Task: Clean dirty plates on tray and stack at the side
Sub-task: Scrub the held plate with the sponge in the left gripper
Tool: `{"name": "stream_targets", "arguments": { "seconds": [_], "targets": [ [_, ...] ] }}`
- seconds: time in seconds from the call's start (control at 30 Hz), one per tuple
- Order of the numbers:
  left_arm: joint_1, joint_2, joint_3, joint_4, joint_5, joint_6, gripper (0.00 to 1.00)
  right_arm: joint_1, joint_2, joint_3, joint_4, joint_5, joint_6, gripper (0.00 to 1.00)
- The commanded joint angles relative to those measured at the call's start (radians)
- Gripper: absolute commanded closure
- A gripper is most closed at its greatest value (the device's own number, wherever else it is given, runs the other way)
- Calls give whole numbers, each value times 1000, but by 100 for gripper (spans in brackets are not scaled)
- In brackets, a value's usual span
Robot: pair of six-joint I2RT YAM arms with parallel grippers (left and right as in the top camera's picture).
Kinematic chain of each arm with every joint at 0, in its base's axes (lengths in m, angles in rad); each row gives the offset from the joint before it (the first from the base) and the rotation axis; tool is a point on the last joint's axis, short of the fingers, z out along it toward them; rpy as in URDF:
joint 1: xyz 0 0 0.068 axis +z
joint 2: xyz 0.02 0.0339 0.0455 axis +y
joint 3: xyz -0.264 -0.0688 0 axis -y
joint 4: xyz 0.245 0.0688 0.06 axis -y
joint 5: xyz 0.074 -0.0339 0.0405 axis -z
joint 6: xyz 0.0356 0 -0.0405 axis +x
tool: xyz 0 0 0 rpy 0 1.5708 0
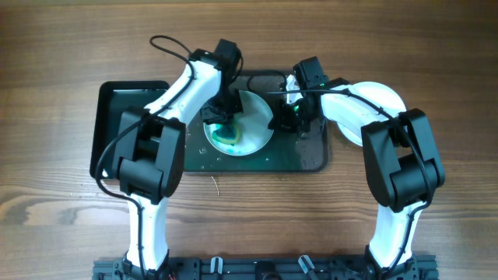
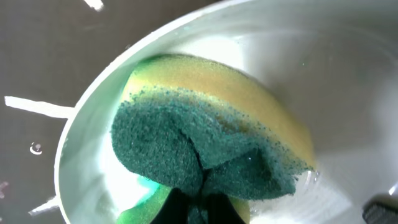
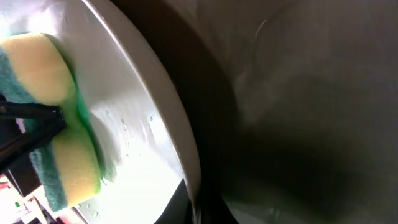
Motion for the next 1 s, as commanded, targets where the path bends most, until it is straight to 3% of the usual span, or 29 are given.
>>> {"name": "stream_targets", "arguments": {
  "seconds": [0.0,0.03,0.1,0.17,0.3,0.33,0.47,0.57,0.67,0.77,0.83,0.97],
  "targets": [
    [-36,62,-3,11,-59,-110,96,9,20,-34,-9,10,-29,96],
    [-47,63,-3,17,1,-71,96,9,20,-34,-10,10,-29,96],
    [-65,63,-3,57,253,156,96,9,20,-34,-10,11,-29,96],
    [-78,63,-3,80,410,282,96,9,20,-34,-10,14,-29,96],
    [-68,63,-3,121,434,310,96,9,20,-34,-14,14,-34,96],
    [-59,63,-3,127,409,284,96,9,20,-34,-14,14,-38,95],
    [-12,63,-3,89,21,15,96,9,20,-34,-16,22,-38,96],
    [10,63,-3,-34,-325,-201,96,9,20,-34,-17,26,-37,96],
    [7,63,-3,-118,-393,-251,96,9,20,-34,-13,30,-29,96],
    [-19,63,-3,-135,-317,-219,96,9,20,-34,-14,29,-29,96],
    [-32,63,-3,-89,-166,-67,96,9,20,-34,-15,29,-29,96],
    [-33,63,-3,31,299,287,96,9,20,-34,-15,29,-29,95]
  ]
}}
